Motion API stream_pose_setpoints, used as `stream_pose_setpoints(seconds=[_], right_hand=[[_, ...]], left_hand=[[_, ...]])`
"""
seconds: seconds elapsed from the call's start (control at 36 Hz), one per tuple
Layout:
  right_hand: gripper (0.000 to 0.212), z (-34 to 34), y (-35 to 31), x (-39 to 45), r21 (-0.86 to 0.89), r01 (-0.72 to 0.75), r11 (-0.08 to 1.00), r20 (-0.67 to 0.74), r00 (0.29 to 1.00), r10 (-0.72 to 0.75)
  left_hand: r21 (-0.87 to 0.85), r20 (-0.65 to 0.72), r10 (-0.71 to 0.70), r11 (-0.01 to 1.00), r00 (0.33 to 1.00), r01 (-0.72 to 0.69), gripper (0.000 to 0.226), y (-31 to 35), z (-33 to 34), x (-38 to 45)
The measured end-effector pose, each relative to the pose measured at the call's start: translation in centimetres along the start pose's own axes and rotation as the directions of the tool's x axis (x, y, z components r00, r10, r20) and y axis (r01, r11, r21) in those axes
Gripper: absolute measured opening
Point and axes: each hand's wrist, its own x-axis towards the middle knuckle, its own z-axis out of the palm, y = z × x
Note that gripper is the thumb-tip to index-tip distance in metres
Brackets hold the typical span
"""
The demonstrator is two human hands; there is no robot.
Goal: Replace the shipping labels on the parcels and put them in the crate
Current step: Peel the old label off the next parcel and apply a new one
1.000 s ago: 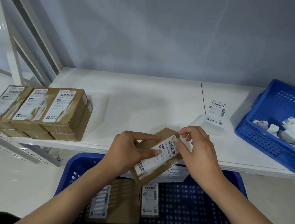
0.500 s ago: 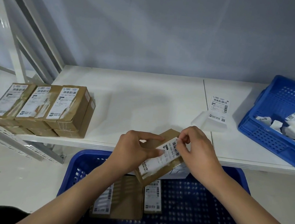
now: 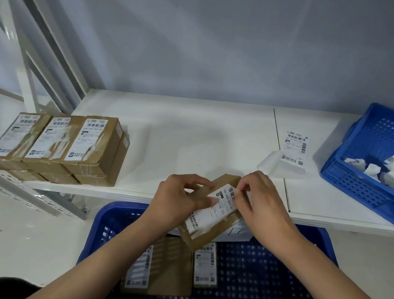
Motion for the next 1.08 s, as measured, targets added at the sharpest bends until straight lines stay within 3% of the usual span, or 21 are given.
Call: stream_pose_setpoints(seconds=[0.11,0.17,0.22,0.31,0.42,0.5,0.56,0.64,0.72,0.81,0.86,0.94,1.08], right_hand=[[0.018,-1.2,0.2,0.8,0.234,-0.212,0.949,-0.048,0.972,0.229],[0.023,-1.4,-0.1,1.0,0.404,-0.346,0.847,-0.025,0.921,0.389],[0.028,-1.3,-0.4,1.0,0.513,-0.484,0.709,0.093,0.852,0.515],[0.047,-0.9,-0.3,0.9,0.498,-0.601,0.624,0.258,0.79,0.556],[0.067,-0.9,-0.5,1.0,0.583,-0.65,0.488,0.401,0.752,0.523],[0.082,-1.0,-1.2,0.8,0.569,-0.603,0.56,0.401,0.797,0.451],[0.076,-0.9,-1.7,0.6,0.534,-0.551,0.642,0.37,0.834,0.408],[0.066,-0.9,-1.6,0.6,0.526,-0.516,0.676,0.345,0.856,0.385],[0.054,-1.3,-1.1,0.7,0.516,-0.501,0.695,0.33,0.865,0.378],[0.05,-2.1,-0.4,0.9,0.447,-0.466,0.764,0.324,0.88,0.348],[0.062,-2.4,0.0,1.0,0.411,-0.418,0.811,0.33,0.897,0.295],[0.097,-2.8,0.1,1.0,0.338,-0.37,0.866,0.366,0.899,0.241],[0.102,-3.7,0.2,1.3,0.25,-0.282,0.926,0.452,0.88,0.146]], left_hand=[[0.007,-0.093,0.03,1.0,0.995,-0.029,0.036,-0.3,-0.4,0.3],[-0.013,-0.103,0.038,0.999,0.994,-0.04,0.049,-0.3,-0.4,0.4],[-0.036,-0.089,0.046,0.998,0.995,-0.05,0.057,-0.2,-0.2,0.3],[0.049,-0.07,0.106,0.994,0.992,-0.103,0.072,-0.3,0.6,0.0],[0.139,-0.074,0.19,0.974,0.979,-0.179,0.09,-0.8,1.2,0.0],[0.082,-0.081,0.199,0.978,0.977,-0.192,0.101,-0.9,1.5,-0.1],[0.056,-0.072,0.23,0.972,0.971,-0.226,0.105,-1.1,1.8,-0.3],[0.013,-0.011,0.244,0.97,0.97,-0.244,0.107,-1.2,2.3,-0.7],[-0.025,0.089,0.208,0.978,0.974,-0.207,0.098,-1.3,2.2,-0.6],[0.073,0.084,0.214,0.973,0.973,-0.22,0.079,-1.0,1.1,-0.1],[0.21,0.06,0.284,0.934,0.957,-0.29,0.08,-0.9,0.2,0.1],[0.408,0.111,0.397,0.818,0.911,-0.406,0.097,-0.8,-0.8,0.1],[0.4,0.182,0.457,0.775,0.871,-0.49,0.106,-0.7,-0.8,-0.2]])
